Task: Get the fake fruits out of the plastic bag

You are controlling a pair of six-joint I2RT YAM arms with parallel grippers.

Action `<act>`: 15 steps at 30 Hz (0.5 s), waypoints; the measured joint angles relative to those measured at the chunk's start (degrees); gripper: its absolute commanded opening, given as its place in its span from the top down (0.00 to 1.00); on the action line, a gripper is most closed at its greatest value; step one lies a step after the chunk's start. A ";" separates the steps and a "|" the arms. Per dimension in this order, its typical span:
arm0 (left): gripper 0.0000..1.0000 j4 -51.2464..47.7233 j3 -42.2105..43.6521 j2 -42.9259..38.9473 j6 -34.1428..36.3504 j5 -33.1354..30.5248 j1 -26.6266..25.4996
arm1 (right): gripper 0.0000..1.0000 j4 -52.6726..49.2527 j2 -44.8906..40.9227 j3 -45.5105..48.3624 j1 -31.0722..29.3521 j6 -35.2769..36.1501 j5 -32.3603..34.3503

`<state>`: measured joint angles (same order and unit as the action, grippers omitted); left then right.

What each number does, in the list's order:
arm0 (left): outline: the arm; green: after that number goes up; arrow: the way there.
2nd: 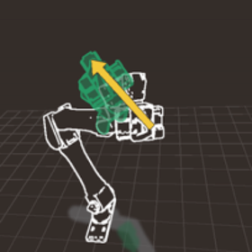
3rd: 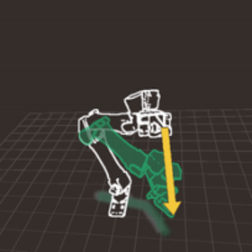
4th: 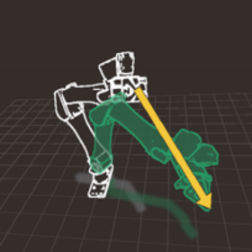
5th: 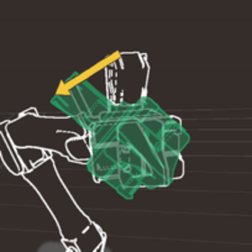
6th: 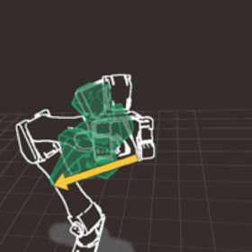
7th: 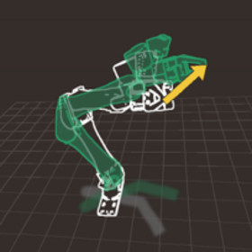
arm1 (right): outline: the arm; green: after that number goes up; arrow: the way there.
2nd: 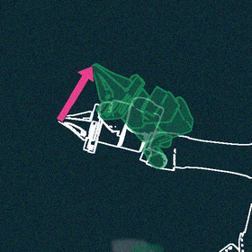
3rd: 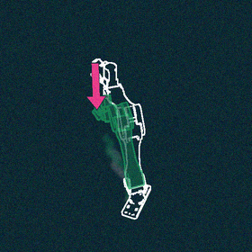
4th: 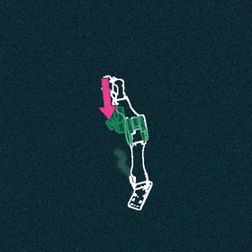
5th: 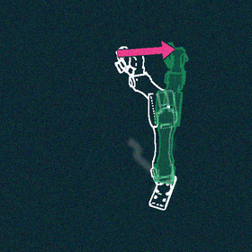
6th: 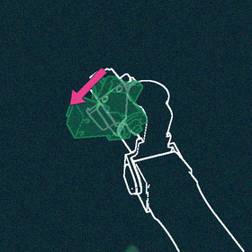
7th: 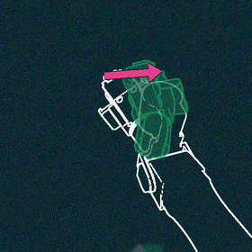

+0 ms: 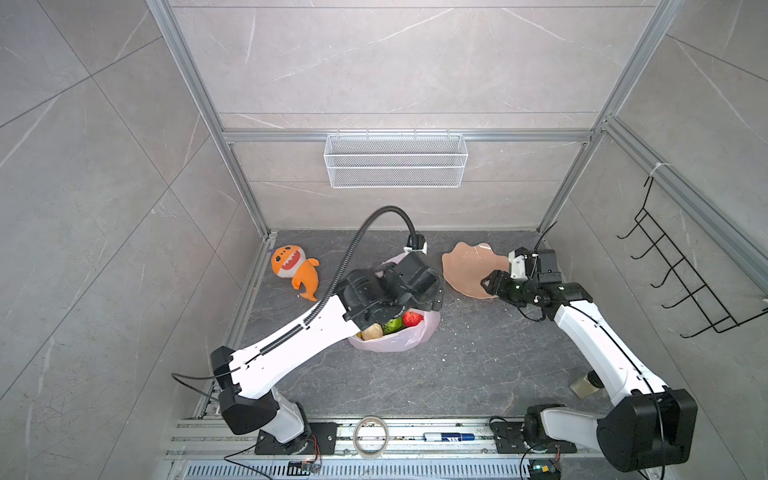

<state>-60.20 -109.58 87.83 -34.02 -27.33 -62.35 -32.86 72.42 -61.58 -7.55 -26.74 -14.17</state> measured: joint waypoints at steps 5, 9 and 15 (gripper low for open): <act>0.04 -13.94 -12.33 0.20 2.84 -5.51 1.60 | 0.35 -0.44 0.00 -0.20 -4.59 -0.09 1.57; 0.04 -20.00 -13.16 0.92 5.84 -6.84 5.68 | 0.35 -0.42 -0.22 -0.11 -6.88 -0.66 2.62; 0.08 -18.80 -4.48 0.83 11.26 -1.22 18.21 | 0.35 -0.42 -0.68 0.42 -8.59 -0.74 3.91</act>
<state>-79.00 -114.06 88.66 -22.76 -28.56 -44.14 -33.28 71.75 -61.17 -16.14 -27.49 -10.26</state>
